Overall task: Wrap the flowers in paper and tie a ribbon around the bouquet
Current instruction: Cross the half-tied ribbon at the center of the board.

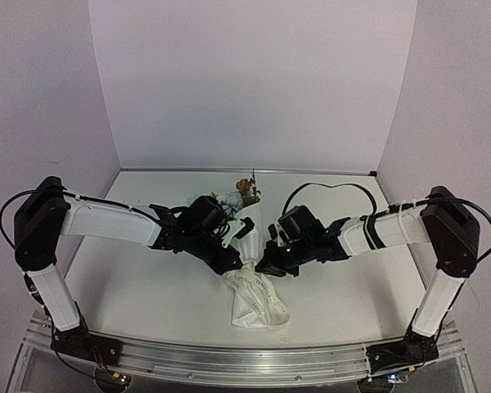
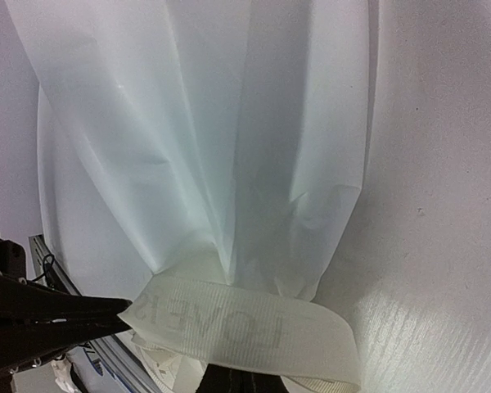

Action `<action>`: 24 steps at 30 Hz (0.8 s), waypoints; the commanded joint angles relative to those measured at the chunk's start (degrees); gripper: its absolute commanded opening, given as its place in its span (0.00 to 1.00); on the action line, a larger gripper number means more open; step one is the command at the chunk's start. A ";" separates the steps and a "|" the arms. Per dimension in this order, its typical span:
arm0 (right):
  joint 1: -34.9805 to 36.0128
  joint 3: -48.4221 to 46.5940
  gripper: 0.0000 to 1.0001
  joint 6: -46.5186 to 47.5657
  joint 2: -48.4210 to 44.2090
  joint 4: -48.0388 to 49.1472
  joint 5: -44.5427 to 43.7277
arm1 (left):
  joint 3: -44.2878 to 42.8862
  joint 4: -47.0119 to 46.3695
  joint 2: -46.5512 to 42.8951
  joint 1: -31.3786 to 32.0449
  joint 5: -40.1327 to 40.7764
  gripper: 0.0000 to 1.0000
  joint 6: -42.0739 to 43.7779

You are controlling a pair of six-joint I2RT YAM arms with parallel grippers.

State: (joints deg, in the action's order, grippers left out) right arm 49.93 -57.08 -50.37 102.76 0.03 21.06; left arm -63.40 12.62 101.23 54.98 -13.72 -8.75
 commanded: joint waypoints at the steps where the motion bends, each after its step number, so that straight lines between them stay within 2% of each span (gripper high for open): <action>1: 0.55 -0.62 0.00 1.31 -2.18 0.89 -0.39 | -2.74 -0.66 -1.22 0.04 0.19 0.00 1.28; 13: 0.69 0.21 0.00 2.63 -2.56 0.06 -4.02 | -1.33 -3.26 -6.23 0.08 -2.58 0.00 2.03; 24: 1.49 -2.37 0.00 5.80 -2.16 2.46 -3.16 | -1.32 -3.89 -5.98 0.47 -7.83 0.00 3.88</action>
State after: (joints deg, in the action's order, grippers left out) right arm 50.77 -57.22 -46.85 102.50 -0.04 18.28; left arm -63.53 10.92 97.17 55.13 -18.64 -6.89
